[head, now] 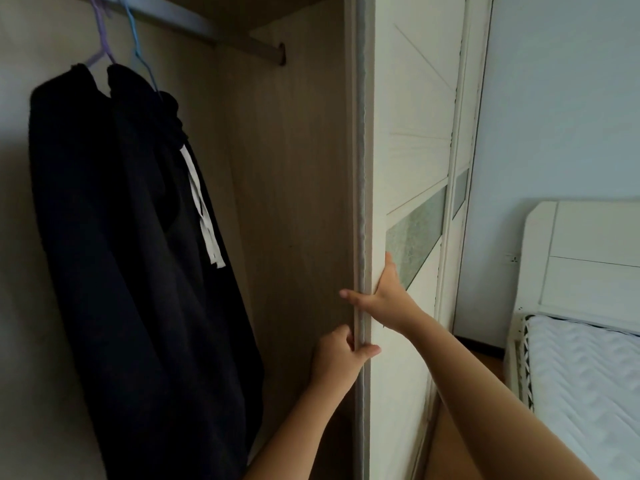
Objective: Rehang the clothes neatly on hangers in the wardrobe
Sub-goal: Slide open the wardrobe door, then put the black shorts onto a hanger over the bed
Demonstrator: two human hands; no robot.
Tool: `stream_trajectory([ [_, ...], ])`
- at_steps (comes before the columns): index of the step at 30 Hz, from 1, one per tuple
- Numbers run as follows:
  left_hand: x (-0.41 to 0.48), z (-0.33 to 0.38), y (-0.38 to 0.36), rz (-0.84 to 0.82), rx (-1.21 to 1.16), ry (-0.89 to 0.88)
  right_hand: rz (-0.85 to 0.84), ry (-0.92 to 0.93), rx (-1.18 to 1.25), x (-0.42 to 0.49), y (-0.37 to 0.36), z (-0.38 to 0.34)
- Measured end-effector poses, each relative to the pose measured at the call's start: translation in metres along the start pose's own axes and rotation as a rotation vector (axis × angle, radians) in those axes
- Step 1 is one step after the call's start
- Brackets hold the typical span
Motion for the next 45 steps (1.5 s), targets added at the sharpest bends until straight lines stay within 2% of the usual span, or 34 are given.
stream_trajectory([
  [6, -0.004, -0.001, -0.004, 0.072, 0.021, -0.037, 0.008, 0.006, 0.021, 0.001, 0.000, 0.001],
  [12, -0.010, 0.000, -0.002, 0.062, 0.036, -0.010, 0.036, -0.002, 0.034, -0.003, 0.000, -0.001],
  [17, -0.025, 0.003, 0.018, -0.017, -0.182, 0.083, 0.059, -0.049, 0.116, -0.020, 0.002, -0.006],
  [19, -0.035, 0.004, 0.042, 0.001, -0.287, 0.080, 0.130, -0.044, 0.114, -0.035, 0.005, -0.012],
  [23, -0.058, 0.014, 0.115, 0.243, -0.255, -0.156, 0.452, 0.165, 0.089, -0.079, 0.015, -0.046],
  [25, -0.071, 0.022, 0.153, 0.393, -0.206, -0.277, 0.528, 0.310, 0.103, -0.096, 0.015, -0.071],
  [28, -0.089, 0.038, 0.206, 0.592, -0.102, -0.454, 0.461, 0.416, 0.158, -0.106, 0.005, -0.107],
  [31, -0.100, 0.053, 0.256, 0.788, -0.008, -0.594, 0.291, 0.478, 0.215, -0.106, -0.009, -0.144],
  [35, -0.105, 0.067, 0.316, 1.032, 0.074, -0.667, 0.132, 0.572, 0.250, -0.102, -0.020, -0.203],
  [39, -0.089, 0.072, 0.359, 1.117, 0.167, -0.619, 0.115, 0.601, 0.340, -0.089, -0.020, -0.262],
  [45, -0.054, 0.069, 0.384, 1.028, 0.195, -0.516, 0.157, 0.538, 0.409, -0.055, -0.026, -0.327],
])
Point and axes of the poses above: each hand's wrist, its own x-axis towards the middle knuckle, its own y-axis out of the back of the hand, z = x × y, the point moved 5 cm from there along x, towards the middle knuckle, and after that the axes turned 7 degrees about z, right-handed, at the moved point
